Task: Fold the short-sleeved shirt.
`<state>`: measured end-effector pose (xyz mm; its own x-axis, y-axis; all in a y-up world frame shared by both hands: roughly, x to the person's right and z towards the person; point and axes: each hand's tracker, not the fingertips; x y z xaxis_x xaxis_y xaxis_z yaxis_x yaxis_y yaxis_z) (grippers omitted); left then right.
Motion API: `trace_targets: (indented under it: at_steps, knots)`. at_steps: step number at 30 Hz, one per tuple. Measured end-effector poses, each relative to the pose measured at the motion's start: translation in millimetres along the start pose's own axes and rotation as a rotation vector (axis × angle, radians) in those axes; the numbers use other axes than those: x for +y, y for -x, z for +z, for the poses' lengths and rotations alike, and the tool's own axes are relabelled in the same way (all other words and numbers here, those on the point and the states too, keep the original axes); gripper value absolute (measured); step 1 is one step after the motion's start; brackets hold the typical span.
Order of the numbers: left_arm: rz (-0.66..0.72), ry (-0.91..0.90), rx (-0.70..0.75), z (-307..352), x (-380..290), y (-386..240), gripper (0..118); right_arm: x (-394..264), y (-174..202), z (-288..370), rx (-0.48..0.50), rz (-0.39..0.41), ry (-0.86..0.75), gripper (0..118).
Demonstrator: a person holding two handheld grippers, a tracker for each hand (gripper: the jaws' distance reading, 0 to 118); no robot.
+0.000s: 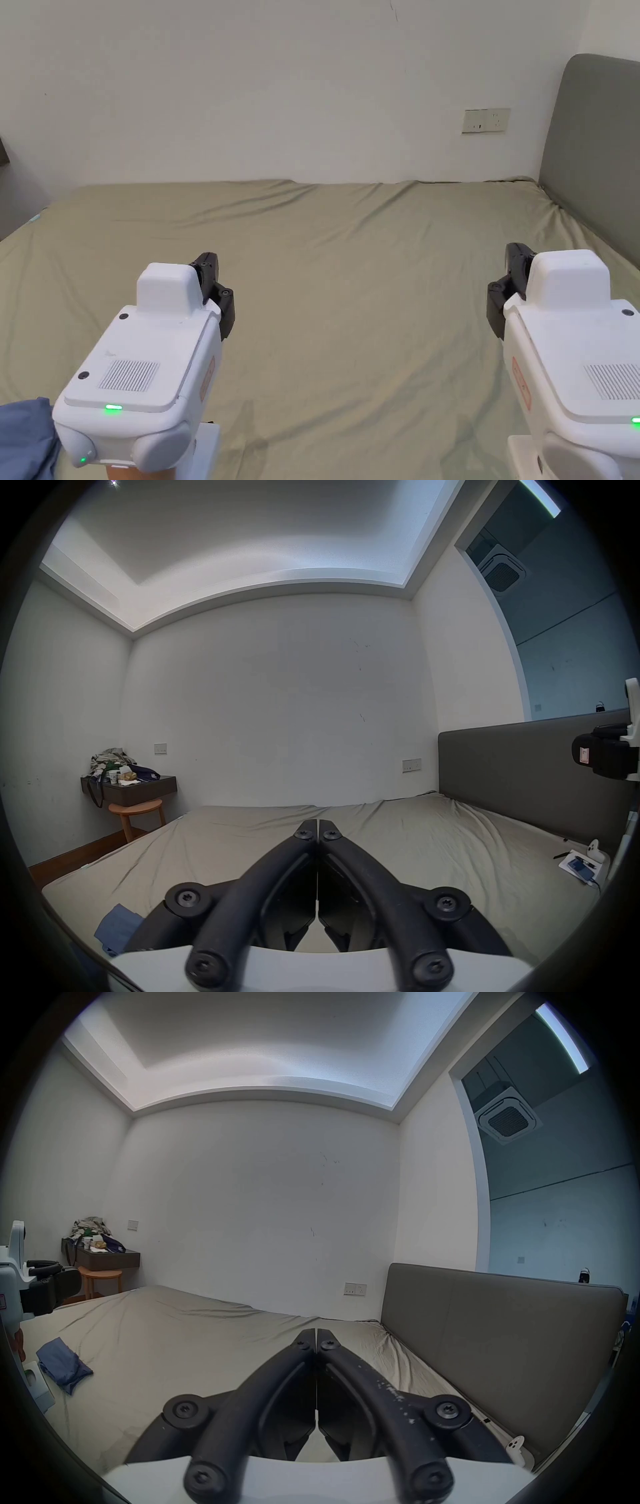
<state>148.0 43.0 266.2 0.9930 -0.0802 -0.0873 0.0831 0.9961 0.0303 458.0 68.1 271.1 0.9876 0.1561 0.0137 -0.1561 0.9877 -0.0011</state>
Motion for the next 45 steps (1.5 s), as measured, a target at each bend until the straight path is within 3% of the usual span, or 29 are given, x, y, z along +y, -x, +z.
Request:
trace_targets:
  at_steps: [45]
  knots:
    - [-0.018,-0.002,0.003,0.8,-1.0,2.3,0,4.0,1.6,6.8,-0.007,0.008,-0.011,3]
